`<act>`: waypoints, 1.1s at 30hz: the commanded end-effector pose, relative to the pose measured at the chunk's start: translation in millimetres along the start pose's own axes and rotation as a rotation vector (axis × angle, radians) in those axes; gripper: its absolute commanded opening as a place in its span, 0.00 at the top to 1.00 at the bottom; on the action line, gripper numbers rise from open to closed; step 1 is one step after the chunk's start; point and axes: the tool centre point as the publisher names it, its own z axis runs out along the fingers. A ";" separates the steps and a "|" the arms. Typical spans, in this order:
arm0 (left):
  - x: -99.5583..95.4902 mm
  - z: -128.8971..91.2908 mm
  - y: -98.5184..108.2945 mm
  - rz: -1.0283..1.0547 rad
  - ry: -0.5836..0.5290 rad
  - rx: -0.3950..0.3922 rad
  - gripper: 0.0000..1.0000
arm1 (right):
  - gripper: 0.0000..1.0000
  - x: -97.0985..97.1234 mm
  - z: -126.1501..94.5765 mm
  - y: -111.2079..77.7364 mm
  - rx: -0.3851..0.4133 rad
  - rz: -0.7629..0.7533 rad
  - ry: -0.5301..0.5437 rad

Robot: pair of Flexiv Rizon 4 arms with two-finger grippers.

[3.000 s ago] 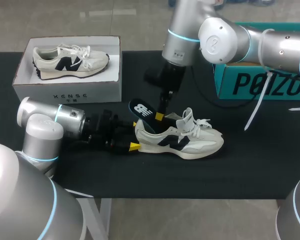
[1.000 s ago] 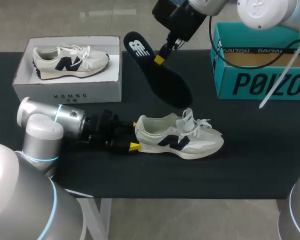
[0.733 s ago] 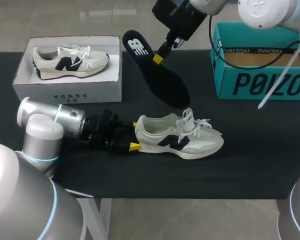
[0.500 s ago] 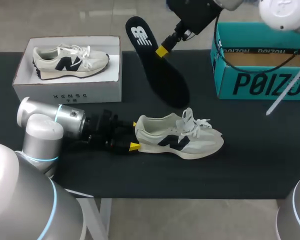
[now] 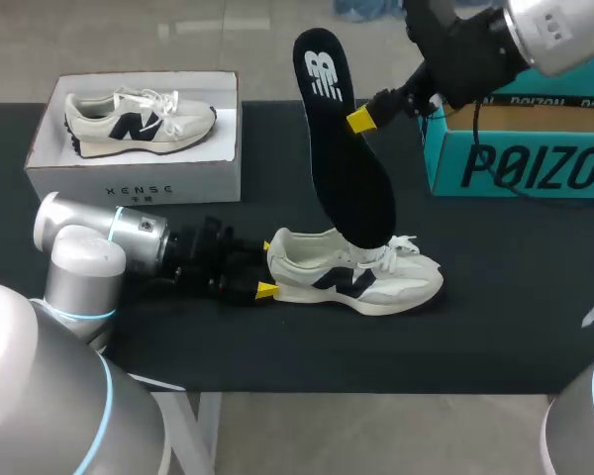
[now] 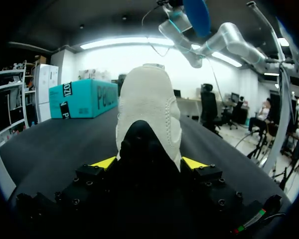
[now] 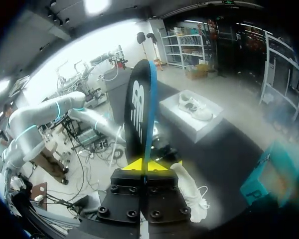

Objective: Take the shoe out of the shoebox, open the shoe tongue, remove and reinsert the insole, then place the shoe into the shoebox

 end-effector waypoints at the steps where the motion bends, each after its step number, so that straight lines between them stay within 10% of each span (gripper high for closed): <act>1: -0.3 3.9 5.0 -0.001 -0.001 0.000 1.00 | 1.00 8.4 0.8 -9.4 -0.168 -0.019 0.006; 18: -0.3 3.9 5.0 -0.001 -0.001 0.000 1.00 | 1.00 2.7 4.3 3.3 -0.151 -0.033 0.029; 19: -0.3 3.9 5.0 -0.001 -0.001 0.000 0.16 | 1.00 2.7 4.3 3.3 -0.151 -0.033 0.029; 20: -0.3 3.9 5.0 -0.001 -0.001 0.000 0.00 | 1.00 2.7 4.3 3.3 -0.151 -0.033 0.029; 33: 2.0 -15.4 -16.3 0.124 -0.062 -0.196 0.00 | 1.00 2.7 4.3 3.3 -0.151 -0.033 0.029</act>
